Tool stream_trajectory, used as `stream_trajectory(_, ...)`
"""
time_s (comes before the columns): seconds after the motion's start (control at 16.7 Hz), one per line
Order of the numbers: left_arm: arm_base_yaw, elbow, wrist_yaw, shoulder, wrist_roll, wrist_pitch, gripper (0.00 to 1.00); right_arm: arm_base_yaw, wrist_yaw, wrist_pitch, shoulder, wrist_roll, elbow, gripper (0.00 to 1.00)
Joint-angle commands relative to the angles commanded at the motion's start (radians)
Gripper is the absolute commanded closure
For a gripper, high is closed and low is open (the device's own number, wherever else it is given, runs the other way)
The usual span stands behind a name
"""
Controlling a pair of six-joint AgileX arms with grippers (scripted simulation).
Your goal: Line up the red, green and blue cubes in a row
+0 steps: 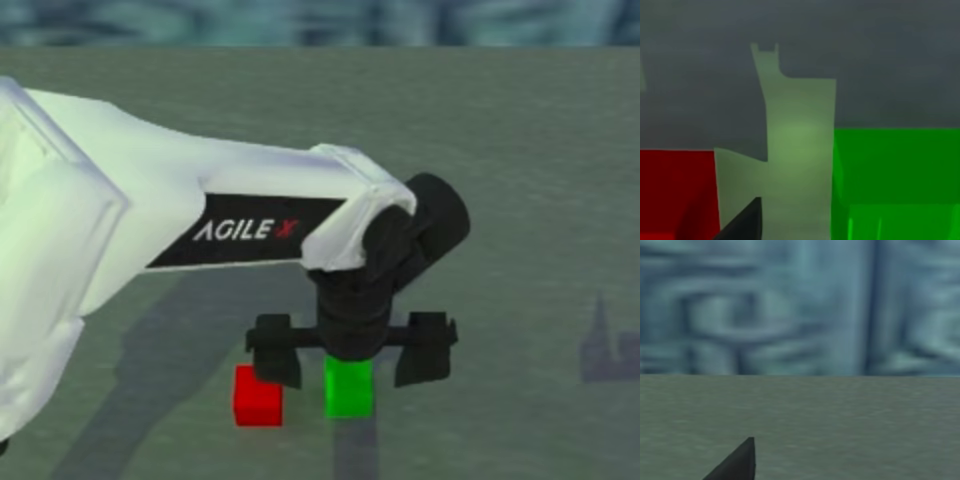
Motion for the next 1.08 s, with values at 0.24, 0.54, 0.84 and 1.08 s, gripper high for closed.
stream_trajectory(0.24, 0.003, 0.03, 0.0, -0.013, -0.001, -0.042, 0.0, 0.0, 0.0, 0.0, 0.0, 0.0, 0.0, 0.0)
stream_trajectory(0.54, 0.015, 0.137, -0.001, -0.073, -0.005, -0.217, 0.0, 0.0, 0.0, 0.0, 0.0, 0.0, 0.0, 0.0)
stream_trajectory(0.84, 0.013, 0.157, -0.001, -0.085, -0.004, -0.244, 0.0, 0.0, 0.0, 0.0, 0.0, 0.0, 0.0, 0.0)
stream_trajectory(1.08, 0.056, 0.21, -0.001, -0.05, 0.062, -0.262, 0.0, 0.0, 0.0, 0.0, 0.0, 0.0, 0.0, 0.0)
